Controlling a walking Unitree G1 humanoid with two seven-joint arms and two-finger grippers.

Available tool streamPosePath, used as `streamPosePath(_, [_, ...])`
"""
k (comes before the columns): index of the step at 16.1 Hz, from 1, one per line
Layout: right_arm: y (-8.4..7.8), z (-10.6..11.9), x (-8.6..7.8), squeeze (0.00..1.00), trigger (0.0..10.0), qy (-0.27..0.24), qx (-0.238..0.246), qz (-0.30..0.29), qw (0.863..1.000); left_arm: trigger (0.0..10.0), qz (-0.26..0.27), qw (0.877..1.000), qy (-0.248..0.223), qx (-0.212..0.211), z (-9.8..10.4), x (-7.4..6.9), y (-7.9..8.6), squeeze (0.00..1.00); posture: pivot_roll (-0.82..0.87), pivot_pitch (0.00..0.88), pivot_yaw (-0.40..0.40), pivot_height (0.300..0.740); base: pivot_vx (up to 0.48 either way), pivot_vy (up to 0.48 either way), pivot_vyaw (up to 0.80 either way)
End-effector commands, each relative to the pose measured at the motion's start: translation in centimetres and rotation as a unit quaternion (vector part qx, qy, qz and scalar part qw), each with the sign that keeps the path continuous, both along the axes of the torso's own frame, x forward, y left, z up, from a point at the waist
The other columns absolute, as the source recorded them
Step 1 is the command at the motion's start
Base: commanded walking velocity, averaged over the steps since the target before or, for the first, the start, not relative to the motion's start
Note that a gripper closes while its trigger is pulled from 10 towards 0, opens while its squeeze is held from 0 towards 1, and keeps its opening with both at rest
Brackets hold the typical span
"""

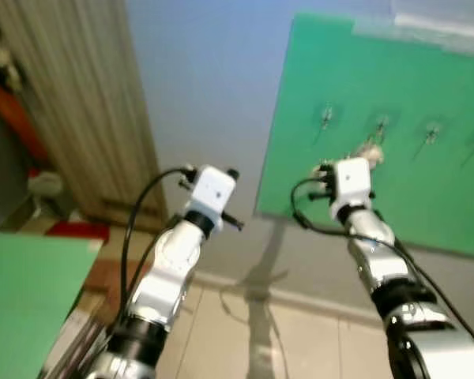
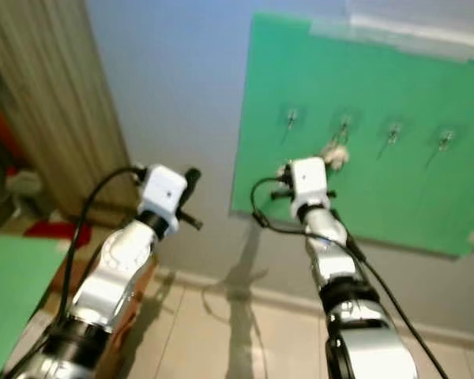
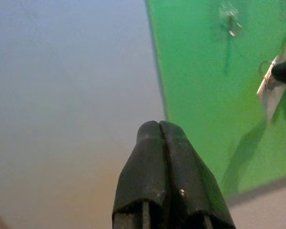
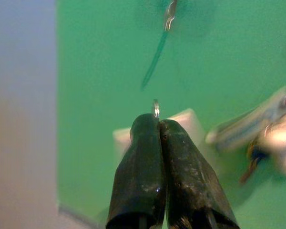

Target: Hang keys on a hook

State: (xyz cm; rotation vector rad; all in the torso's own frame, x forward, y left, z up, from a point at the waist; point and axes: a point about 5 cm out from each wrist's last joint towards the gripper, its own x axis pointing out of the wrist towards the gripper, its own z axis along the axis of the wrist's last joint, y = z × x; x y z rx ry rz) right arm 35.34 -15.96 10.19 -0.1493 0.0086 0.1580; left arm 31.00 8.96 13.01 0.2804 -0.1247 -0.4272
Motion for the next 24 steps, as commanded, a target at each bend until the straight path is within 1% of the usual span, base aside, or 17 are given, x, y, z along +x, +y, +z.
streamPosePath(1, [1.5,1.1,0.4,0.00,10.0,-0.023,0.000,0.029,0.999,10.0,0.007,1.000,-0.007,0.004,0.4,0.2,0.7,0.00,0.06,0.000,-0.027,0.740,0.000,0.000,0.00])
streamPosePath(3, [1.9,1.6,0.5,0.00,10.0,-0.032,0.000,0.046,0.998,10.0,0.005,1.000,-0.008,0.004,0.4,0.2,0.7,0.00,0.06,0.000,-0.023,0.740,0.000,0.000,0.00])
streamPosePath(4, [2.0,2.3,0.9,0.00,10.0,-0.039,0.005,0.046,0.998,10.0,0.004,1.000,-0.008,0.004,0.4,0.2,0.7,0.00,0.06,0.000,-0.018,0.740,0.000,0.000,0.00])
streamPosePath(6, [1.8,3.1,1.5,0.00,10.0,-0.046,0.016,0.037,0.998,10.0,0.001,1.000,-0.007,0.006,0.4,0.2,0.7,0.00,0.06,0.000,-0.015,0.740,0.000,0.000,0.00])
streamPosePath(9, [1.6,4.5,2.3,0.00,10.0,-0.059,0.019,0.030,0.998,10.0,-0.002,1.000,-0.008,0.008,0.4,0.2,0.6,0.00,0.07,0.000,-0.015,0.740,0.000,0.000,0.00])
streamPosePath(11, [1.2,5.4,2.9,0.00,10.0,-0.064,0.026,0.020,0.997,10.0,-0.002,1.000,-0.007,0.008,0.4,0.2,0.7,0.00,0.07,0.000,-0.014,0.740,0.000,0.000,0.00])
streamPosePath(13, [1.0,5.8,3.2,0.00,10.0,-0.064,0.036,0.011,0.997,10.0,-0.003,1.000,-0.006,0.010,0.4,0.2,0.7,0.00,0.07,0.000,-0.012,0.740,0.000,0.000,0.00])
streamPosePath(15, [0.8,5.8,3.3,0.00,10.0,-0.057,0.055,-0.002,0.997,10.0,-0.004,1.000,-0.008,0.012,0.4,0.2,0.7,0.00,0.07,0.000,-0.012,0.740,0.000,0.000,0.00])
streamPosePath(19, [0.2,4.4,3.0,0.00,10.0,-0.026,0.092,-0.020,0.995,10.0,-0.007,1.000,-0.007,0.016,0.4,0.1,0.7,0.00,0.07,0.000,-0.008,0.740,0.000,0.000,0.00])
streamPosePath(24, [-0.3,3.6,2.9,0.00,10.0,-0.002,0.138,-0.035,0.990,10.0,-0.010,1.000,-0.005,0.019,0.3,0.2,0.6,0.00,0.07,0.000,-0.004,0.740,0.000,0.000,0.00])
